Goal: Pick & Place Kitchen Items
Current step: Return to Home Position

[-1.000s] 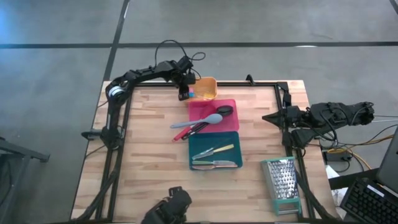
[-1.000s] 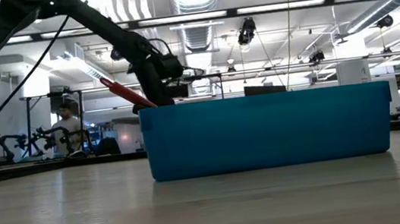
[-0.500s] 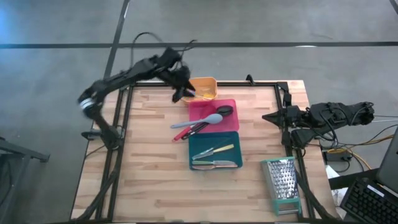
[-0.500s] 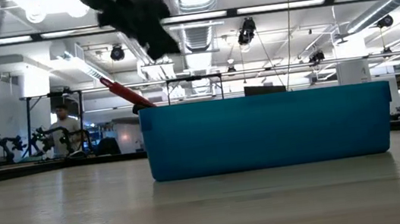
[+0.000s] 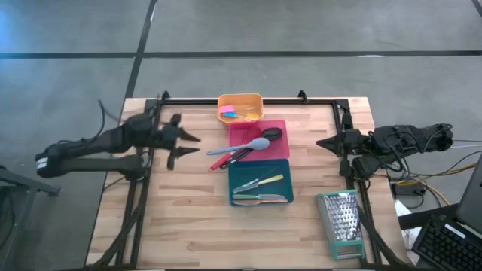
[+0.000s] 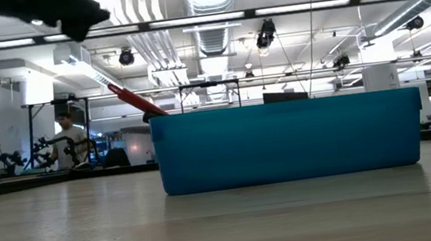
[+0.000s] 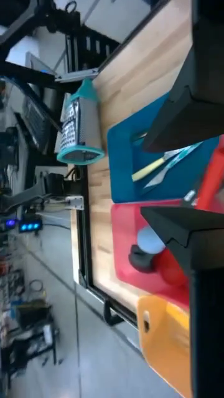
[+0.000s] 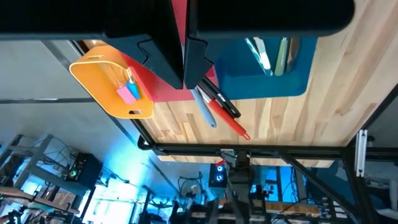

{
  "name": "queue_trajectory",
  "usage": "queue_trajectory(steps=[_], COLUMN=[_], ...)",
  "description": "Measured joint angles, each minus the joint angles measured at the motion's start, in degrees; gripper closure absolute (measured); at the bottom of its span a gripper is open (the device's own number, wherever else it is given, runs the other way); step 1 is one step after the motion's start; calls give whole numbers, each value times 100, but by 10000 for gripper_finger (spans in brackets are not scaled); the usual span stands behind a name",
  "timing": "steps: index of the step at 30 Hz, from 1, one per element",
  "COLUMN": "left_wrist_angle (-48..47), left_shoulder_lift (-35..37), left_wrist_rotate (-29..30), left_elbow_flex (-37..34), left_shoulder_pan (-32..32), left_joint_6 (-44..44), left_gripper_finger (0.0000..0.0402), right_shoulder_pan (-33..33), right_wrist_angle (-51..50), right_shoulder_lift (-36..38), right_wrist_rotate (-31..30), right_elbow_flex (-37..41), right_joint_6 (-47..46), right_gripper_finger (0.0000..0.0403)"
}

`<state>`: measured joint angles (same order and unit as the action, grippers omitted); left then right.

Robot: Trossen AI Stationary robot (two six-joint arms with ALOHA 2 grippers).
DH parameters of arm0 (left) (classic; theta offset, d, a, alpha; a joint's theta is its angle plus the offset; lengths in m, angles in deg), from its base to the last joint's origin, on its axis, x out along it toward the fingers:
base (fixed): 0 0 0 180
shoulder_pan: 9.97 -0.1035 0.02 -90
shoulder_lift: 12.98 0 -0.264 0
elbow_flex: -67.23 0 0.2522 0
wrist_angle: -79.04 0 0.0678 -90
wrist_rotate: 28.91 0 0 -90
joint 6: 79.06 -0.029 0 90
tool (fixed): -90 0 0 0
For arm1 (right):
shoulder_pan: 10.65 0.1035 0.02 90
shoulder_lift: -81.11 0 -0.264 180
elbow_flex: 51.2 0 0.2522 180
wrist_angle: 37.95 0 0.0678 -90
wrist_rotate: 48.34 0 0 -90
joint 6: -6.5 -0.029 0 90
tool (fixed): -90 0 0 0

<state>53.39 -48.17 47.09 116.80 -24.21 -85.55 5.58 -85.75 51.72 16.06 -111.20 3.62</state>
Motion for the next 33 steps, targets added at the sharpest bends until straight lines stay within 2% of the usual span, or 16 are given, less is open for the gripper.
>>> queue_trajectory(steps=[5,11,18,24,30,33], left_wrist_angle=[360,827,896,1133,1079,1083], left_shoulder_lift=[1087,1598,1653,1725,1995,2171], left_wrist_rotate=[928,1609,1709,1723,2254,2312], left_elbow_flex=[-1038,-1948,-2363,-2708,-3051,-3174], left_shoulder_pan=[471,656,701,981,1412,1604], left_joint_6=[299,259,259,236,366,370], left_gripper_finger=[248,248,251,257,263,266], right_shoulder_pan=[0,0,0,0,0,-2], right_wrist_angle=[9,7,2,0,2,40], right_shoulder_lift=[0,0,0,-2,-2,-2], right_wrist_rotate=[2,9,9,9,9,7], right_elbow_flex=[0,4,9,76,149,151], right_joint_6=[-13,-13,-13,-60,-287,-437], right_gripper_finger=[394,394,394,394,394,394])
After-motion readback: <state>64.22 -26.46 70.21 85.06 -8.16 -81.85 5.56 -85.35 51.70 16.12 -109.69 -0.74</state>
